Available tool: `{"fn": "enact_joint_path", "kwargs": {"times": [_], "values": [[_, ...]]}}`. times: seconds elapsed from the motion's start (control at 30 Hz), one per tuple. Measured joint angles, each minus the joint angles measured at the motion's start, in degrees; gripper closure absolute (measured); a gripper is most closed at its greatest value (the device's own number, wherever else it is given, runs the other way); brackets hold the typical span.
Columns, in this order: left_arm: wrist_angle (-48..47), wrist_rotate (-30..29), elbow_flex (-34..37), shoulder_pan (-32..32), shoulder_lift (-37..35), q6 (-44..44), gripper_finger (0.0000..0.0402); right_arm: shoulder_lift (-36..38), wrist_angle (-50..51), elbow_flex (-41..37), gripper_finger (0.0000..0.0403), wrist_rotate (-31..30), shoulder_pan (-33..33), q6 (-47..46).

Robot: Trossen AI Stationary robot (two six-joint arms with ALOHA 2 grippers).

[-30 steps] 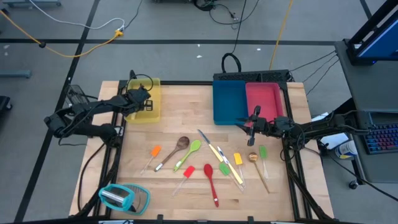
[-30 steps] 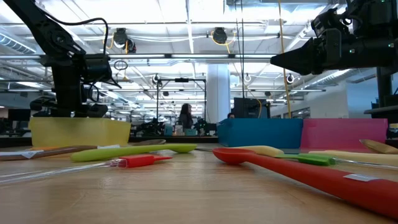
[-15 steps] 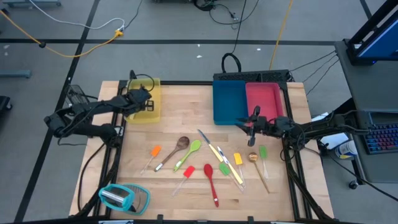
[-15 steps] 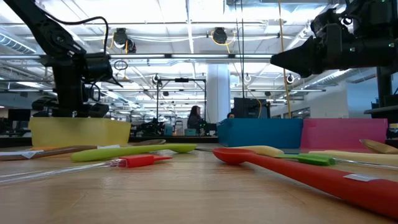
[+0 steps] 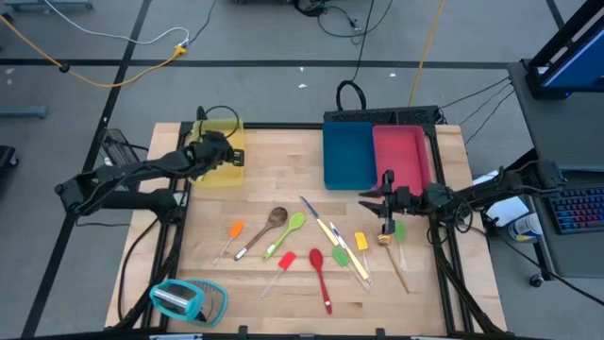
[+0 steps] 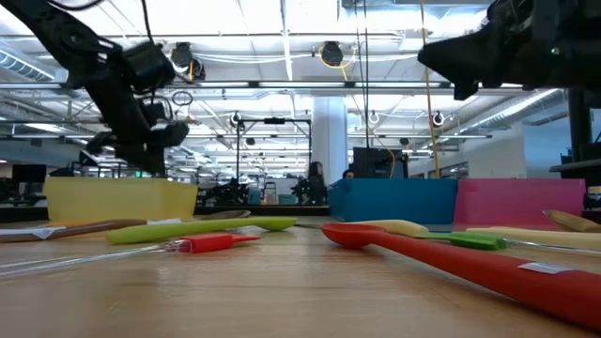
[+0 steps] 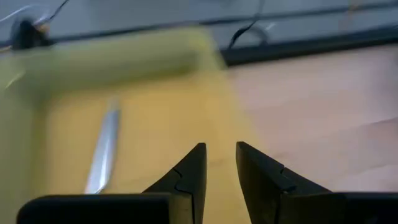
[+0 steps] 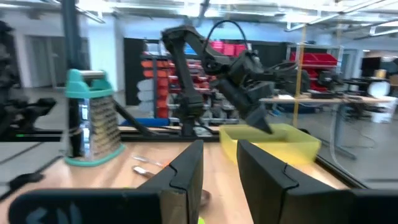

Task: Pick & Place Kitchen Items
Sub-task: Put the yellow knife into the yellow bin

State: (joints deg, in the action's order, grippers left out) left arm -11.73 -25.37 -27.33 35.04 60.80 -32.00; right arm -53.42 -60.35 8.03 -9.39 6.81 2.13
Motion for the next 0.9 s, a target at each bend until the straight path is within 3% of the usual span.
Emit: {"fn": "enact_joint_path", "kwargs": {"times": [0.17, 0.5, 0.73, 0.9], "values": [[5.9, 3.0, 0.0, -3.4, -6.5, 2.4, 0.0309, -3.6, 0.4, 3.3, 0.0312, -5.4, 4.3, 0.3], [20.6, 12.1, -0.1, -12.1, -9.8, 11.6, 0.0309, -21.0, 4.8, 17.5, 0.0312, -5.7, 8.0, 0.8], [20.8, 11.9, -0.1, -14.6, -9.7, 12.5, 0.0309, -27.3, 28.0, 31.0, 0.0312, -8.4, 7.8, -3.9], [20.7, 11.8, -0.1, -14.8, -9.7, 14.1, 0.0309, -27.6, 48.0, 36.2, 0.0312, -13.1, 6.1, -14.8]]}}
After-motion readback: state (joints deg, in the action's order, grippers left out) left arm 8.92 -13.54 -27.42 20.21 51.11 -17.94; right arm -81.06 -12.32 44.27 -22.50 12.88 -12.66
